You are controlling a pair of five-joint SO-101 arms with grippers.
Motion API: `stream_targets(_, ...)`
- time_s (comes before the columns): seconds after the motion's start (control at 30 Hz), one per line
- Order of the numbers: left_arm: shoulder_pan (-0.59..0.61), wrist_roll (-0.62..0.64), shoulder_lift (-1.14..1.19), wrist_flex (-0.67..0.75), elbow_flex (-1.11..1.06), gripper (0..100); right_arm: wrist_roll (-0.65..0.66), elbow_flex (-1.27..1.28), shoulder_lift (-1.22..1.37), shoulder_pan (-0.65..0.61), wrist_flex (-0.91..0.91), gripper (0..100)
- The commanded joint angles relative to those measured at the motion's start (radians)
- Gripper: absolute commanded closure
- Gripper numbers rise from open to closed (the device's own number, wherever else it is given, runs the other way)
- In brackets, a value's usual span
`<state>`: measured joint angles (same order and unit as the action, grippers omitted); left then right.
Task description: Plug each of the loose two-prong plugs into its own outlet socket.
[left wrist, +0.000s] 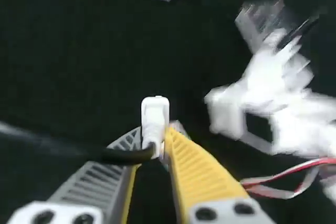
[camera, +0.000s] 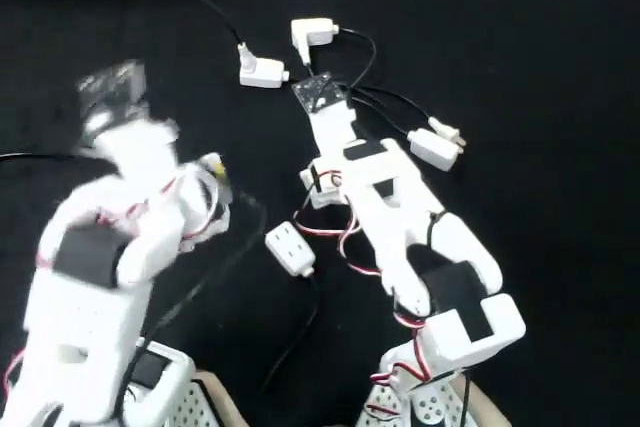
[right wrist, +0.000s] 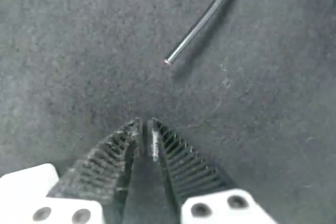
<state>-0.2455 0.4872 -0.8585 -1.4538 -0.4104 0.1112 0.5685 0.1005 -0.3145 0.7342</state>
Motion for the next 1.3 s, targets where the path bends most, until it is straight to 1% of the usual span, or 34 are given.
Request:
stream_targets(0.0, 0.012, -0.195, 0.152, -0.104, 0.145, 97, 0.061, -0.048, 0.001, 0.002, 0.023, 98.2)
stream_targets(0.07, 0.012, -0.290, 0.172, -0.109, 0.143, 97, 0.101, -0.051, -0.001, -0.014, 0.043, 96.7)
stream_targets(0.17, 0.008, -0.384, 0.166, -0.112, 0.143, 97, 0.130, -0.050, -0.001, -0.041, 0.068, 86.8)
stream_targets(0.23, 0.007, -0.482, 0.155, -0.112, 0.143, 97, 0.166, -0.061, -0.001, -0.048, 0.107, 80.1)
stream_targets(0.3, 0.008, -0.572, 0.146, -0.112, 0.140, 97, 0.192, -0.081, -0.001, -0.061, 0.153, 76.3)
stream_targets(0.5, 0.012, -0.781, 0.112, -0.104, 0.024, 97, 0.298, -0.105, -0.036, -0.118, 0.284, 76.9)
stream_targets(0.57, 0.010, -0.841, 0.095, -0.103, -0.028, 97, 0.307, -0.105, -0.048, -0.127, 0.305, 76.9)
stream_targets(0.63, 0.013, -0.890, 0.075, -0.068, -0.079, 97, 0.311, -0.105, -0.050, -0.127, 0.311, 76.9)
stream_targets(0.67, 0.019, -0.898, 0.063, -0.041, -0.102, 97, 0.304, -0.104, -0.048, -0.129, 0.311, 76.9)
stream_targets(0.73, 0.071, -0.882, 0.026, 0.012, -0.130, 97, 0.301, -0.104, -0.048, -0.147, 0.316, 76.9)
stream_targets(0.83, 0.176, -0.818, -0.058, 0.101, -0.154, 97, 0.241, -0.099, -0.048, -0.183, 0.318, 76.9)
stream_targets(0.93, 0.282, -0.743, -0.157, 0.157, -0.191, 97, 0.233, -0.091, -0.048, -0.209, 0.336, 76.9)
stream_targets(1.07, 0.372, -0.618, -0.241, 0.169, -0.288, 97, 0.262, -0.094, -0.058, -0.249, 0.399, 76.9)
stream_targets(1.17, 0.414, -0.592, -0.244, 0.173, -0.384, 97, 0.270, -0.094, -0.058, -0.273, 0.416, 76.9)
stream_targets(1.27, 0.423, -0.591, -0.224, 0.173, -0.460, 97, 0.292, -0.117, -0.059, -0.273, 0.445, 76.9)
